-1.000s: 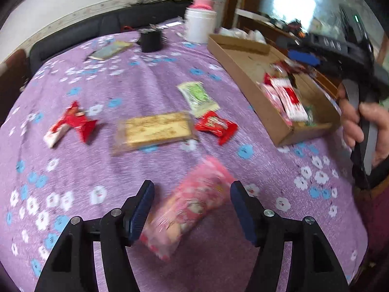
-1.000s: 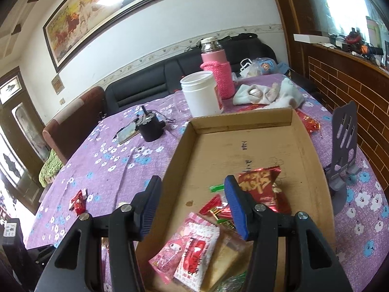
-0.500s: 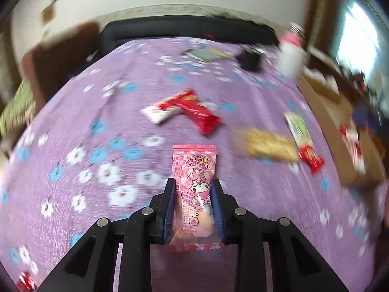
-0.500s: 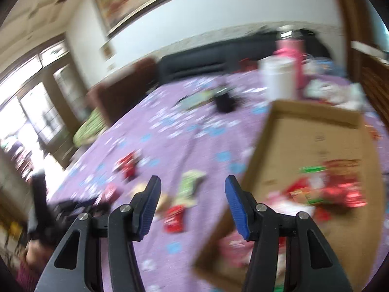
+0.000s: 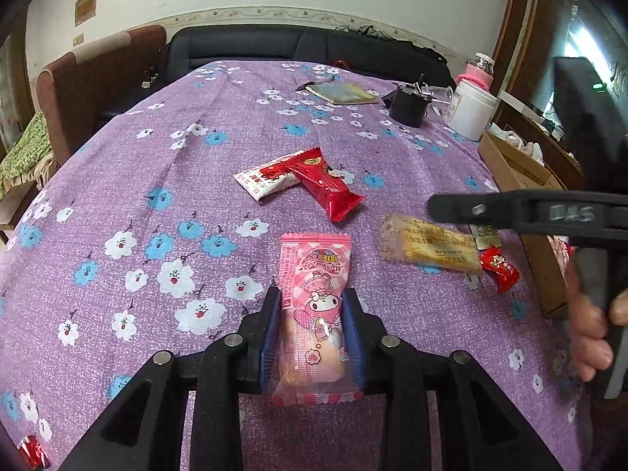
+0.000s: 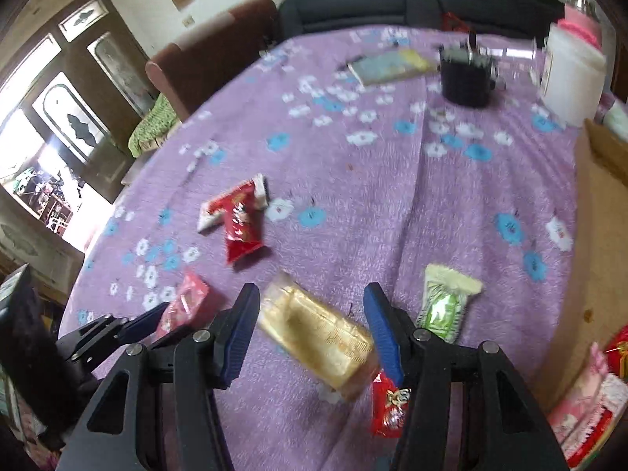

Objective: Organize snacks
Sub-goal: 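Grasp a yellow cake bar with the right gripper while the left holds the pink bar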

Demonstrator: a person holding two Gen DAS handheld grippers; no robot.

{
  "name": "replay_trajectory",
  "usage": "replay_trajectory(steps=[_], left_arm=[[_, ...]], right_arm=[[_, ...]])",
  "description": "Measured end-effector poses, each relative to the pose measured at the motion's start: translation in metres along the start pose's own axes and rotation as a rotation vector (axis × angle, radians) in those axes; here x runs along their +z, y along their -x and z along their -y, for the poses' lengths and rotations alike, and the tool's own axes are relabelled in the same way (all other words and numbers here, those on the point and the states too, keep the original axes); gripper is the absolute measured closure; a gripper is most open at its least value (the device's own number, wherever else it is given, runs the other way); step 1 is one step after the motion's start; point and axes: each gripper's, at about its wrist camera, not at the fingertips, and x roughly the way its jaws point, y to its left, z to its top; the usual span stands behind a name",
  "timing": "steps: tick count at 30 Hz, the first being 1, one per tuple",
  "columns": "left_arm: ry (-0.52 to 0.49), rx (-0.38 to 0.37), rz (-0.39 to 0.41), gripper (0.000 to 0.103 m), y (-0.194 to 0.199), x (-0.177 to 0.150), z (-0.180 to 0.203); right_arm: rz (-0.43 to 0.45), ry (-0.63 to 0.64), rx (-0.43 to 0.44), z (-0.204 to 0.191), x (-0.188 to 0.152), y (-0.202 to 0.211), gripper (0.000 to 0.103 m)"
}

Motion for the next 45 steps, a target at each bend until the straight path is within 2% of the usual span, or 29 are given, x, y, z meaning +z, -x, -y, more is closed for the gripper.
replay_trajectory(steps=[3, 7, 12, 13, 15, 16, 17, 22, 24, 26, 28, 45], left_arm=[[-0.001, 0.000, -0.001, 0.070, 0.001, 0.000, 0.000], [-0.027, 0.024, -0.006, 0.069, -0.001, 0.000, 0.005], [-0.040, 0.035, -0.008, 0.068, -0.002, 0.000, 0.009], [-0.044, 0.037, -0.009, 0.066, -0.002, 0.000, 0.010], [-0.060, 0.037, -0.012, 0.060, -0.003, 0.000, 0.013], [-0.072, 0.042, -0.014, 0.058, -0.004, -0.001, 0.016], [-0.085, 0.050, -0.017, 0.056, -0.005, -0.001, 0.018], [-0.119, 0.087, -0.021, 0.053, -0.008, -0.001, 0.025], [-0.117, 0.090, -0.020, 0.053, -0.007, -0.001, 0.025], [-0.113, 0.092, -0.017, 0.056, -0.007, -0.001, 0.024], [-0.100, 0.090, -0.012, 0.068, -0.005, -0.001, 0.021], [-0.022, 0.064, 0.032, 0.070, 0.006, 0.000, 0.005]], right_arm=[[-0.027, -0.006, 0.010, 0.001, -0.008, -0.004, 0.049], [-0.041, 0.047, 0.039, -0.008, -0.029, 0.003, 0.036], [0.014, 0.243, -0.163, -0.033, -0.062, 0.003, 0.036], [0.035, 0.269, -0.195, -0.036, -0.068, 0.002, 0.037], [0.063, 0.301, -0.204, -0.038, -0.074, 0.004, 0.050], [0.060, 0.309, -0.211, -0.037, -0.073, 0.005, 0.063], [0.057, 0.304, -0.205, -0.034, -0.070, 0.006, 0.068], [0.086, 0.241, -0.161, -0.021, -0.069, 0.009, 0.070], [0.096, 0.183, -0.105, -0.016, -0.067, 0.014, 0.070], [0.102, 0.145, -0.063, -0.013, -0.065, 0.016, 0.070], [0.114, 0.119, -0.026, -0.011, -0.063, 0.019, 0.070], [0.167, 0.074, 0.030, -0.014, -0.064, 0.026, 0.070]])
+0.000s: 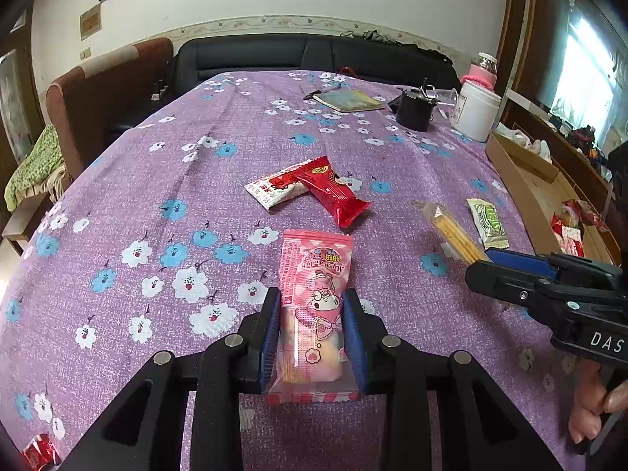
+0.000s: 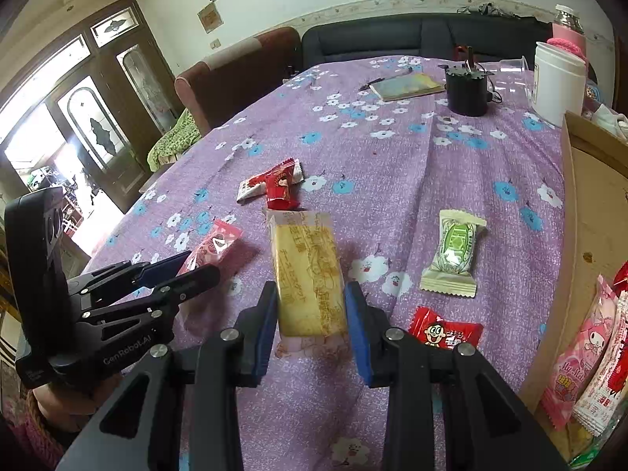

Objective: Organize snacks
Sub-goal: 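Grasp a yellow cake bar with the right gripper while the left holds the pink bar, then lift the pink bar and yellow cake bar off the tablecloth with both grippers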

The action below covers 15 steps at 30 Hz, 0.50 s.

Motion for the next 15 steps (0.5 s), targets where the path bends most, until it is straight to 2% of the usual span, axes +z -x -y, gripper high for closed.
replay_trajectory(steps=[15], left_arm=[[-0.004, -0.023, 0.072, 0.070, 0.013, 0.002, 0.001]], right_arm=[[0.027, 0.027, 0.034, -0.013, -0.001, 0.003, 0.070]])
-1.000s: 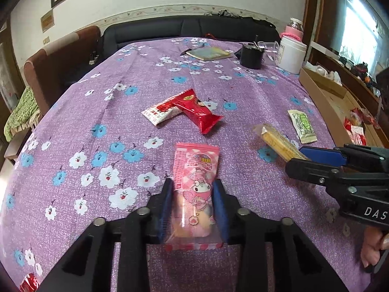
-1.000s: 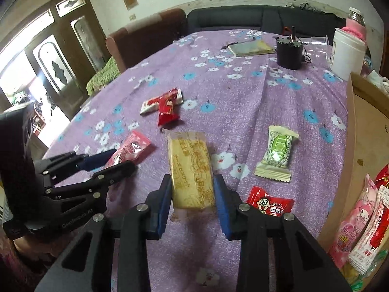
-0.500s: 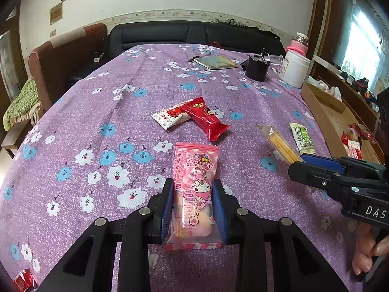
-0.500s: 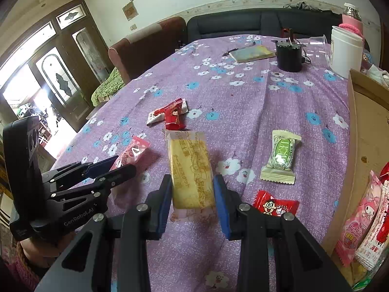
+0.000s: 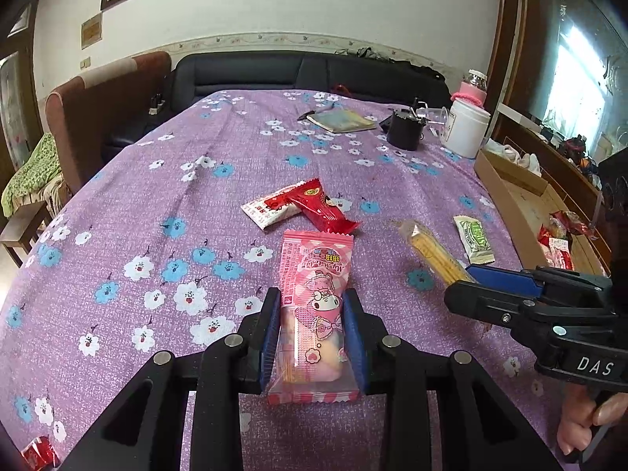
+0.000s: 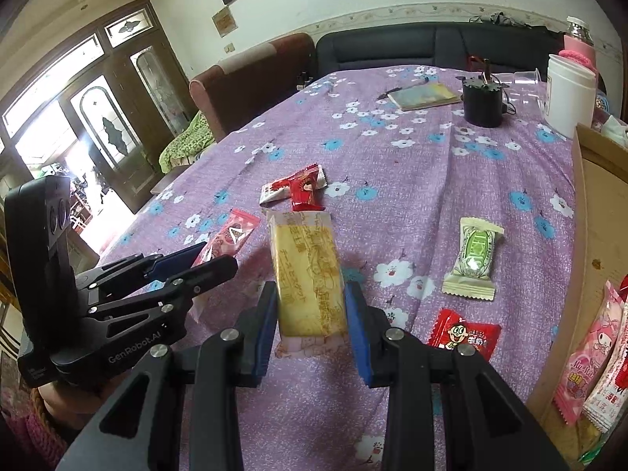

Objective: Organize snacks
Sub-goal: 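Lift the pink bar and yellow cake bar off the tablecloth with both grippers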

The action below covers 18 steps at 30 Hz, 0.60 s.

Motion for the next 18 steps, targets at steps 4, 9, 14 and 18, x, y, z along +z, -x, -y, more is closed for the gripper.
replay_trajectory(steps=[4, 9, 14, 18], left_arm=[[-0.001, 0.007, 0.011, 0.070, 0.0017, 0.0009, 0.0002], [-0.002, 0.012, 0.016, 0.070, 0.0029, 0.0007, -0.0001], [-0.003, 0.013, 0.015, 0.070, 0.0030, 0.0007, -0.0002], [-0.004, 0.014, 0.015, 0.070, 0.0031, 0.0009, 0.0001]], right_arm=[[-0.002, 0.002, 0.000, -0.0008, -0.0006, -0.0007, 0.070], [-0.001, 0.003, 0.001, -0.0012, -0.0005, -0.0005, 0.070], [-0.001, -0.002, 0.000, -0.0001, -0.0002, -0.0004, 0.070], [0.005, -0.008, -0.001, 0.0017, 0.0007, 0.0011, 0.070]])
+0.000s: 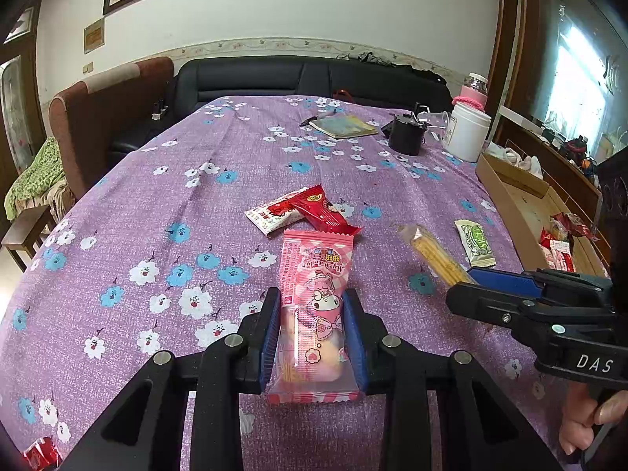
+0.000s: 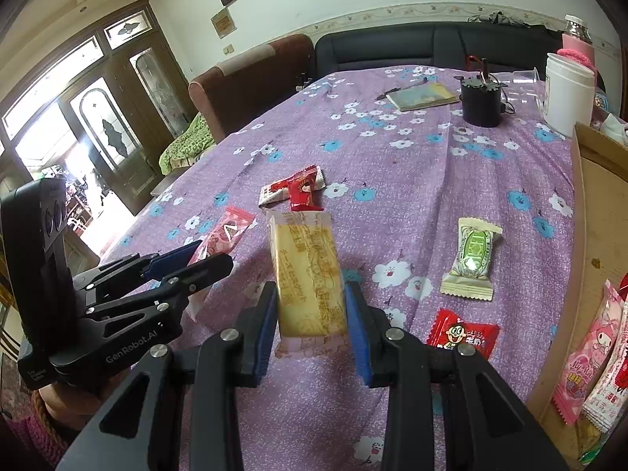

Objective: Organize snacks
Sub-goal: 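Lift the pink bar and yellow cake bar off the tablecloth with both grippers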

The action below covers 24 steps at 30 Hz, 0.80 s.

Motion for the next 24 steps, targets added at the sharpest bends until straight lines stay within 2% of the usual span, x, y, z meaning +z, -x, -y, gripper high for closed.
replay_trajectory(steps=[24], left_arm=[[0.004, 0.009, 0.029, 0.070, 0.0031, 0.0014, -0.0024]], right_arm=[[0.011, -0.025, 0.002, 0.0052, 0.0007, 0.0031, 0.070]])
